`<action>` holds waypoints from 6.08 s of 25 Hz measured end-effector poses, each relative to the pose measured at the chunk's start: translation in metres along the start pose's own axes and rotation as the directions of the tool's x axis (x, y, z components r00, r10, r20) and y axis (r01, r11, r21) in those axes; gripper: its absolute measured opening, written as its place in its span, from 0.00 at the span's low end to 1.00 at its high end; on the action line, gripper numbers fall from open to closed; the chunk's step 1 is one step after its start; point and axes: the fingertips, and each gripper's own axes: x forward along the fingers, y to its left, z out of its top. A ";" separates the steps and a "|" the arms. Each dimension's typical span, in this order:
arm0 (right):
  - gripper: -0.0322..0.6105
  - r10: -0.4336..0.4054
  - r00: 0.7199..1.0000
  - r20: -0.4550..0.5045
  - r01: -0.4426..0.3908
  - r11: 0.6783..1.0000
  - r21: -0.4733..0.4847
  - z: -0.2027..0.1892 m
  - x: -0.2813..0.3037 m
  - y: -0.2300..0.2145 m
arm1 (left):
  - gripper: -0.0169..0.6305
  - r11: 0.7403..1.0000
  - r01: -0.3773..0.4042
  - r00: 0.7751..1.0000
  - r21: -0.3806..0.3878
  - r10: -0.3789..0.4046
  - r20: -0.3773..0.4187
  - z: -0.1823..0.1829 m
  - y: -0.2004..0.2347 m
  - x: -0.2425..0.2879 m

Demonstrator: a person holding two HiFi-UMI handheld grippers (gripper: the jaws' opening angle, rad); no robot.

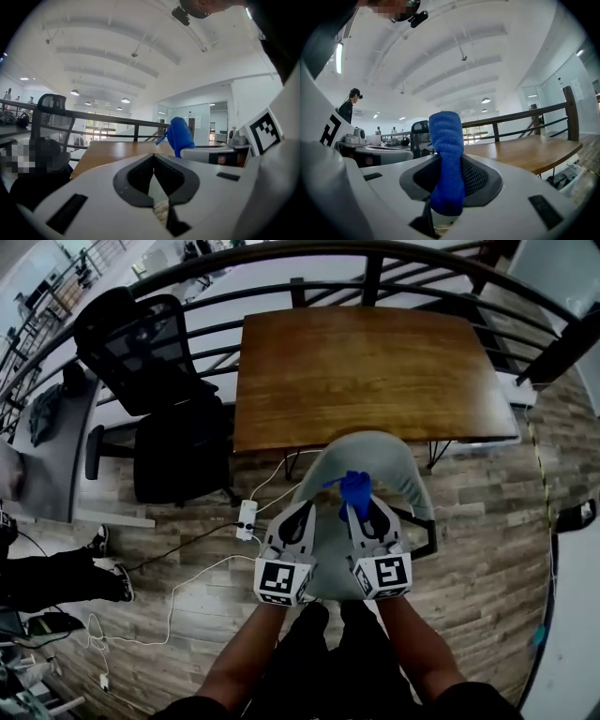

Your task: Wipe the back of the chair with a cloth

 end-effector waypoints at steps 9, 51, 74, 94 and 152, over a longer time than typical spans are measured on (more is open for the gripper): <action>0.22 0.016 1.000 -0.013 -0.016 1.000 0.005 -0.069 0.061 -0.022 | 0.04 0.984 -0.150 0.989 -0.100 0.150 -0.004 -0.067 0.057 0.052; 0.22 -0.045 0.993 0.113 0.043 0.999 0.022 -0.114 0.133 -0.107 | 0.04 0.982 -0.177 0.981 -0.066 0.182 0.071 -0.121 0.040 0.145; 0.22 -0.315 0.943 0.104 0.308 0.948 0.076 -0.138 0.053 -0.230 | 0.04 0.995 0.079 0.994 -0.069 -0.073 0.076 -0.137 -0.073 0.183; 0.22 -0.256 0.964 0.079 0.252 0.966 0.057 -0.166 0.055 -0.180 | 0.04 0.993 -0.012 0.998 -0.117 0.019 0.057 -0.163 -0.036 0.149; 0.22 -0.308 0.951 0.010 0.306 0.947 0.097 -0.210 0.050 -0.222 | 0.04 1.000 -0.008 0.998 -0.024 0.006 -0.055 -0.207 -0.079 0.196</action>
